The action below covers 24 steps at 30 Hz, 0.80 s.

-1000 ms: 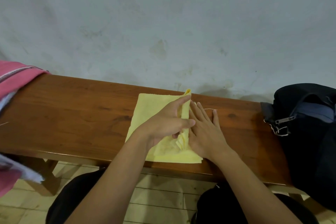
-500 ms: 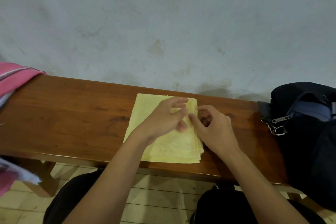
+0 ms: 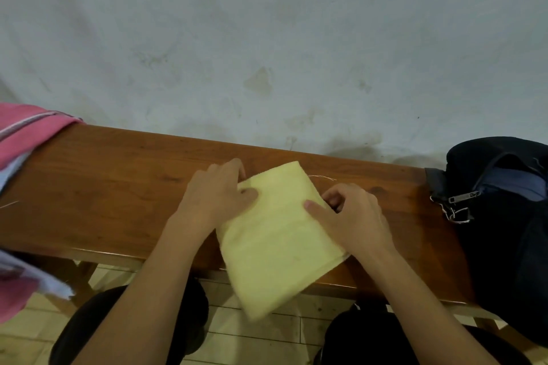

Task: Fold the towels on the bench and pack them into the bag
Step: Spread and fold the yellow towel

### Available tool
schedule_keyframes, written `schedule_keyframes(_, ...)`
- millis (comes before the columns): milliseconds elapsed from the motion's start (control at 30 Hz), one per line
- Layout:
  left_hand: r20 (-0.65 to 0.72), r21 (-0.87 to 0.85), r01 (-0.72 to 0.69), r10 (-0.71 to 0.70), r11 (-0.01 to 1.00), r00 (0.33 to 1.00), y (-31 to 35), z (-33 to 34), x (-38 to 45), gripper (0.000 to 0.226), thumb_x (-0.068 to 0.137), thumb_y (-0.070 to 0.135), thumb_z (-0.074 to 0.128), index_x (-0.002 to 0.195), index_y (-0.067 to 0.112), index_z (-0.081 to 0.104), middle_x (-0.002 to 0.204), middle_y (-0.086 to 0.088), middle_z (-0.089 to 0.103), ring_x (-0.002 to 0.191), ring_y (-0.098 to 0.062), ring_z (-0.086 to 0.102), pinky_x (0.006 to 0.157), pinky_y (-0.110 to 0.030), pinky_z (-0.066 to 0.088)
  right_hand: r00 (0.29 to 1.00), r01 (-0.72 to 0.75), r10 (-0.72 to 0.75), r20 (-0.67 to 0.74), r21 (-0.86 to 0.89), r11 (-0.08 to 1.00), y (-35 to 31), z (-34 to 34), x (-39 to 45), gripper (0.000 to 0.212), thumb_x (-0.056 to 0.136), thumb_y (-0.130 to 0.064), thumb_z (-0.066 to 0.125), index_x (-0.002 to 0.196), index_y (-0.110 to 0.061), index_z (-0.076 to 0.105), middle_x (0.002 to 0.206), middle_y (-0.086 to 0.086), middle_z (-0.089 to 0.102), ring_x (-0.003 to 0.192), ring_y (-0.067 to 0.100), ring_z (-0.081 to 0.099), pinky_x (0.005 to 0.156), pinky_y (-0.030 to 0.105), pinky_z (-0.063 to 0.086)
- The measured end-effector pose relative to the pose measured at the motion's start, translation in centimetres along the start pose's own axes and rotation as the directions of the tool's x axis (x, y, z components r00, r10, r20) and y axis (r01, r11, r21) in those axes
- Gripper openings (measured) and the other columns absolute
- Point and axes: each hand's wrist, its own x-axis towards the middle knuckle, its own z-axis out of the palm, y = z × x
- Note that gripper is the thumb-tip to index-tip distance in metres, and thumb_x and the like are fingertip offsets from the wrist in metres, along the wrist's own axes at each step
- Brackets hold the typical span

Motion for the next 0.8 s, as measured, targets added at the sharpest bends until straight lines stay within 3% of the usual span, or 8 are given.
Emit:
schedule_keyframes(133, 0.211, -0.284, -0.032, 0.094, 0.958, 0.973, -0.5, -0.8, -0.8, 0.021, 0.088, 0.046, 0.064, 0.103, 0.032, 0.057, 0.098, 0.013, 0.060, 0.091, -0.005, 0.057, 0.073, -0.027, 0.050, 0.988, 0.154, -0.154, -0.009, -0.040, 0.987, -0.3, 0.3, -0.1, 0.012, 0.090, -0.046, 0.064, 0.091, -0.035, 0.059, 0.091, -0.019, 0.058, 0.090, 0.007, 0.055, 0.074, 0.031, 0.046)
schedule_keyframes(233, 0.174, -0.458, -0.046, 0.140, 0.888, 0.975, -0.5, -0.7, -0.8, 0.039, 0.086, 0.056, 0.063, 0.120, 0.041, 0.050, 0.103, 0.013, 0.065, 0.107, -0.006, 0.056, 0.087, -0.034, 0.052, 0.976, 0.219, -0.219, 0.012, -0.022, 0.975, -0.8, 0.7, -0.2, 0.009, 0.095, -0.039, 0.061, 0.091, -0.036, 0.053, 0.096, -0.018, 0.058, 0.093, 0.011, 0.054, 0.076, 0.033, 0.045)
schedule_keyframes(333, 0.125, -0.529, -0.088, 0.180, 0.844, 0.976, 0.3, -0.2, -0.4, 0.059, 0.090, 0.051, 0.061, 0.141, 0.047, 0.031, 0.109, 0.012, 0.062, 0.107, -0.002, 0.054, 0.086, -0.023, 0.047, 0.961, 0.275, -0.275, 0.009, -0.049, 0.960, -1.2, 0.8, -0.2, 0.006, 0.098, -0.033, 0.059, 0.093, -0.031, 0.055, 0.094, -0.014, 0.055, 0.090, 0.010, 0.051, 0.080, 0.032, 0.040)
schedule_keyframes(467, 0.088, -0.485, -0.197, 0.271, 0.852, 0.959, 1.7, 1.6, 0.1, 0.059, 0.096, 0.038, 0.058, 0.147, 0.045, 0.029, 0.136, 0.009, 0.052, 0.125, -0.013, 0.048, 0.106, -0.036, 0.040, 0.940, 0.332, -0.339, -0.026, -0.152, 0.931, -1.5, 0.6, -0.3, 0.011, 0.096, -0.040, 0.058, 0.093, -0.031, 0.052, 0.091, -0.017, 0.055, 0.083, 0.006, 0.048, 0.079, 0.030, 0.035)
schedule_keyframes(533, 0.059, -0.366, -0.290, 0.333, 0.884, 0.941, 1.7, 2.2, 0.3, 0.047, 0.101, 0.031, 0.052, 0.145, 0.038, 0.037, 0.143, 0.011, 0.049, 0.131, -0.013, 0.044, 0.110, -0.033, 0.031, 0.942, 0.325, -0.334, -0.028, -0.173, 0.930, -1.4, 0.3, -0.5, 0.020, 0.092, -0.050, 0.057, 0.090, -0.032, 0.051, 0.087, -0.017, 0.056, 0.077, 0.007, 0.049, 0.072, 0.028, 0.033)
schedule_keyframes(667, -0.005, -0.306, -0.318, 0.333, 0.897, 0.943, 1.5, 2.5, 0.6, 0.022, 0.101, 0.025, 0.049, 0.121, 0.031, 0.052, 0.121, 0.009, 0.059, 0.112, -0.014, 0.053, 0.096, -0.032, 0.034, 0.965, 0.260, -0.258, 0.038, -0.202, 0.944, -1.0, -0.4, -0.8, 0.030, 0.087, -0.065, 0.053, 0.083, -0.036, 0.046, 0.085, -0.019, 0.055, 0.073, 0.003, 0.052, 0.057, 0.021, 0.032)
schedule_keyframes(800, -0.001, -0.268, -0.333, 0.345, 0.904, 0.939, 1.3, 2.7, 0.9, 0.017, 0.101, 0.034, 0.047, 0.117, 0.033, 0.054, 0.105, 0.008, 0.058, 0.098, -0.014, 0.054, 0.089, -0.035, 0.034, 0.974, 0.228, -0.217, 0.071, -0.210, 0.951, -0.1, -0.7, -1.3, 0.033, 0.088, -0.063, 0.054, 0.076, -0.034, 0.044, 0.082, -0.018, 0.054, 0.070, 0.002, 0.051, 0.055, 0.023, 0.034)
